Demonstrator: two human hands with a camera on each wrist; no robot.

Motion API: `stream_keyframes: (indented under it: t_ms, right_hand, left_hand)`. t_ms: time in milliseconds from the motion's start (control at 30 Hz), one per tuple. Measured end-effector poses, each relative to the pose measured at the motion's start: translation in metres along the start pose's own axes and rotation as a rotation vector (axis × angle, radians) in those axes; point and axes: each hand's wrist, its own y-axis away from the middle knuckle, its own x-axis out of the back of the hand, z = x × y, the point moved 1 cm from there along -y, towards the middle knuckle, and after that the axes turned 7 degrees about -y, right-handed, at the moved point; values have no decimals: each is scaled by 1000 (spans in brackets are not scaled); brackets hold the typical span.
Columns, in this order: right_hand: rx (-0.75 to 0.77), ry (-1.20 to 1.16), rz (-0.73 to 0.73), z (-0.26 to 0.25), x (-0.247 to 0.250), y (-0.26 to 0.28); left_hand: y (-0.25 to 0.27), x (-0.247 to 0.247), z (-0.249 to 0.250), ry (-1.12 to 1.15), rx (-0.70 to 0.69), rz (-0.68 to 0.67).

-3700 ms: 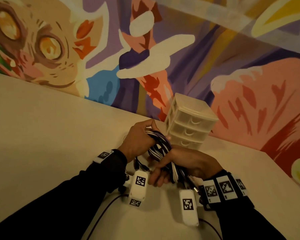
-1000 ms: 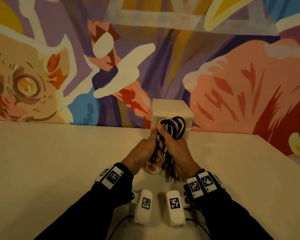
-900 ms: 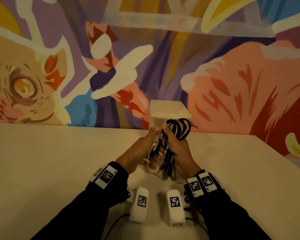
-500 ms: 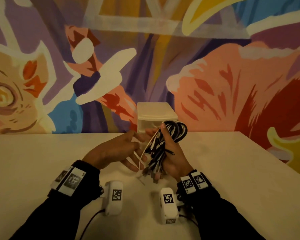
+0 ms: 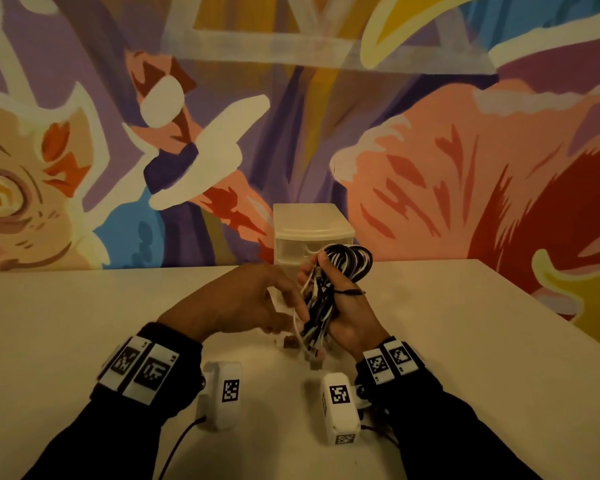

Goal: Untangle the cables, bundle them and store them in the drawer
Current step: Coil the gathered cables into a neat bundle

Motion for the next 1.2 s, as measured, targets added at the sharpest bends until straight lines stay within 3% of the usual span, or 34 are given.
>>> stream_keyframes:
  t_ms: [167, 233, 333, 467, 633, 733, 867, 1033, 1200]
  right_hand:
    - [-39, -34, -43, 2, 0, 2]
    - [-43, -18, -8, 2, 4, -2]
    - [-60, 39, 38, -2, 0, -4]
    - [-64, 52, 56, -5, 1, -4]
    - [-65, 12, 33, -2, 2, -6]
    - [-62, 91, -26, -4, 0, -5]
    - [-103, 87, -87, -6, -3, -5]
    - [-165, 110, -134, -8, -2, -2]
    - [-121, 134, -84, -9, -8, 4]
  left_hand:
    - [2, 8, 14, -144, -153, 130]
    - [3, 9, 23, -163, -213, 104]
    - [6, 9, 28, -137, -192, 43]
    - [6, 5, 22, 172, -171, 108]
    - [1, -4, 10, 643, 20, 285]
    - [-7, -13, 10, 732, 68, 371]
    - [-13, -17, 9, 647, 70, 464]
    - [-16, -28, 4, 230, 95, 606]
    - [-21, -34, 2, 14, 203, 710]
